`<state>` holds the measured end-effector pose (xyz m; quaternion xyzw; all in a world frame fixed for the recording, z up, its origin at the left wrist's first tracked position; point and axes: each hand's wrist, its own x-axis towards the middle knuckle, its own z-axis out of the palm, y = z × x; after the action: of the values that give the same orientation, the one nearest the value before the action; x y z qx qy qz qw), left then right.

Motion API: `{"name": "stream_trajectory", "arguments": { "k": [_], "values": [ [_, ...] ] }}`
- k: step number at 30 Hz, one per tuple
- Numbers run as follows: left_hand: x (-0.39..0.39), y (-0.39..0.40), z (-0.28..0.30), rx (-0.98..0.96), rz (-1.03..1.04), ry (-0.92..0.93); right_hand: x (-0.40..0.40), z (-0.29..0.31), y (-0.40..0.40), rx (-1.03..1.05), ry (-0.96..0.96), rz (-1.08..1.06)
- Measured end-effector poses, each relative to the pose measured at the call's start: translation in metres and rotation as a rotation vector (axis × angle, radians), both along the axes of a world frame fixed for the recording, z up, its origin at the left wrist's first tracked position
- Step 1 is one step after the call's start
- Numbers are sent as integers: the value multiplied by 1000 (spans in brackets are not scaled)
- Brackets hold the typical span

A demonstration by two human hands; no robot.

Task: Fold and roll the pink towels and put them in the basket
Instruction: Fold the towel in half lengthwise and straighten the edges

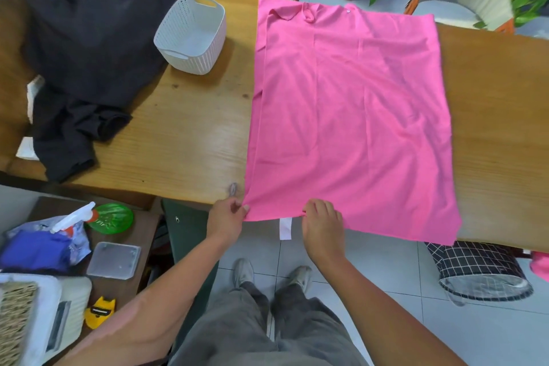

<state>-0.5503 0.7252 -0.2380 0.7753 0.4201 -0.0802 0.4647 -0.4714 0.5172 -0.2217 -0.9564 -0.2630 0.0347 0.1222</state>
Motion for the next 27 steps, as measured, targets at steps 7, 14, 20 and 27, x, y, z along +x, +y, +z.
{"name": "stream_trajectory", "arguments": {
  "k": [7, 14, 20, 27],
  "values": [
    [0, -11, -14, -158, 144, 47, 4, -2, -8, -162, 125, -214],
    [1, -19, -15, -379, 266, -107, 12, -6, -37, -167, 378, -672],
    [-1, -22, -12, -95, 174, -108, -13, -16, -37, 199, 322, -659],
    [19, -24, -10, 85, 158, 4, -28, -28, -59, 1, 352, -372]
  ]
}}
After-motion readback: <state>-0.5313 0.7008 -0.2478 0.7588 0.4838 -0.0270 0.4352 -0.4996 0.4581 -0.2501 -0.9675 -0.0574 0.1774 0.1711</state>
